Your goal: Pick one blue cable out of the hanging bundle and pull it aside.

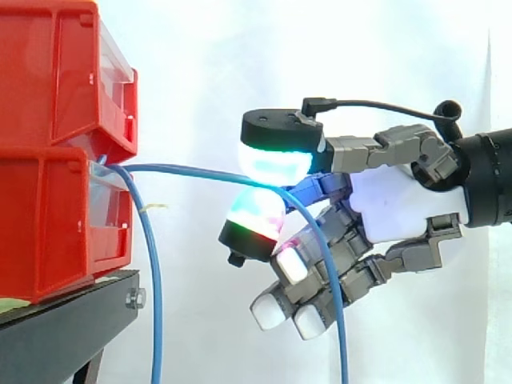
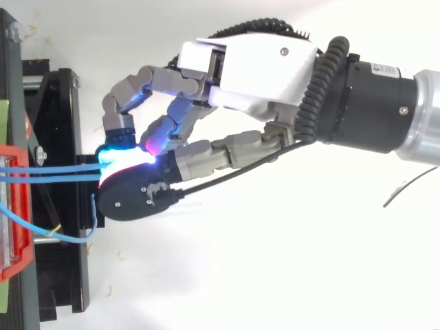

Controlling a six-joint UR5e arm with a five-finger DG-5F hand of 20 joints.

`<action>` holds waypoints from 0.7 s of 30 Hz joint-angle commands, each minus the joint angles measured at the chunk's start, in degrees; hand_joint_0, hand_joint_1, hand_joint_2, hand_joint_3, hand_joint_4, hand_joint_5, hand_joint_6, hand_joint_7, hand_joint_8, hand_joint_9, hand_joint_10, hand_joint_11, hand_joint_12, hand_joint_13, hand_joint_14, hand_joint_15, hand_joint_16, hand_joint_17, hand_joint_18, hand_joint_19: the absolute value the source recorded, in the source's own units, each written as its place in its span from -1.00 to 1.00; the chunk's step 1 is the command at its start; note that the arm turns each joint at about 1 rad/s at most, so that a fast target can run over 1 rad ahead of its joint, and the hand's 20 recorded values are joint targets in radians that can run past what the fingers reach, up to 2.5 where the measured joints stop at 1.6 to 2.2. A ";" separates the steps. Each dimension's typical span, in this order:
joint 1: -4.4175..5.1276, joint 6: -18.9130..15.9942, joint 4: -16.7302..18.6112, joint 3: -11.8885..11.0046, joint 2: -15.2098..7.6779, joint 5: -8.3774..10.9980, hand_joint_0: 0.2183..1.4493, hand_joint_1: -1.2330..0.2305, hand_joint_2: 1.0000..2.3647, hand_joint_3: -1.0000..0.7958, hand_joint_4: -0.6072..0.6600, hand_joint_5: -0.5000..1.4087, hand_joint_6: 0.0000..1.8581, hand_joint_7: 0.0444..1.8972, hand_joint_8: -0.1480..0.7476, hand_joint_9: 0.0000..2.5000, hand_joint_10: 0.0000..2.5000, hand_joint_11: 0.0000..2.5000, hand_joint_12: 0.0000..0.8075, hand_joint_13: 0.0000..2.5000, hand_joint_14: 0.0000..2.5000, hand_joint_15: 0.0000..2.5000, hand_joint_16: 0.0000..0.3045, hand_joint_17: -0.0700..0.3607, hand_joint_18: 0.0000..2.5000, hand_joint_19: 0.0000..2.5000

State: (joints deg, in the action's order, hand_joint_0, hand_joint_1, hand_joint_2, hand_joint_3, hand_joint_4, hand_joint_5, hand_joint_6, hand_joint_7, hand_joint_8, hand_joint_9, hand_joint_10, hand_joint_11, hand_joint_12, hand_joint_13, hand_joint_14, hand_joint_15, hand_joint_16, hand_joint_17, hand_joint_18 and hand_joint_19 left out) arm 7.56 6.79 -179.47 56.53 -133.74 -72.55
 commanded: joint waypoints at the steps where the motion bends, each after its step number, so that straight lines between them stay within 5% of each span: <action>1: -0.01 0.15 -0.09 0.07 -0.03 -0.05 -0.24 -0.42 -0.98 -0.23 -0.04 -0.67 -0.01 0.26 0.02 -0.23 -0.99 -0.52 -0.18 -0.39 -0.99 -0.68 -0.68 -0.16 -0.39 -0.65; 9: -0.01 -0.11 -0.09 0.07 0.06 0.04 -0.11 -0.53 -1.00 -0.44 -0.18 -0.64 -0.01 0.43 -0.01 -0.17 -0.98 -0.51 -0.22 -0.37 -0.99 -0.69 -0.70 -0.20 -0.35 -0.68; 12: -0.09 -0.02 0.08 0.07 -0.03 0.22 -0.13 -0.60 -1.00 -0.44 -0.24 -0.62 -0.01 0.55 -0.18 -0.15 -0.99 -0.54 -0.28 -0.37 -0.99 -0.69 -0.71 -0.21 -0.34 -0.67; 21: -0.45 -0.02 0.08 -0.01 0.06 -0.13 -0.38 -0.60 -1.00 -0.44 -0.22 -0.59 -0.04 0.39 -0.24 -0.10 -0.99 -0.58 -0.30 -0.35 -0.99 -0.68 -0.73 -0.25 -0.35 -0.65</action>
State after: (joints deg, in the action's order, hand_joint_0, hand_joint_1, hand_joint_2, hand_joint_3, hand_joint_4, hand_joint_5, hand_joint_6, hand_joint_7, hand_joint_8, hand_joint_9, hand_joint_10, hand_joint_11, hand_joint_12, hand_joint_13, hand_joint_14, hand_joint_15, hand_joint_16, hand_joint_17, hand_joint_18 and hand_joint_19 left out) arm 7.24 6.77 -179.37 56.57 -133.71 -72.65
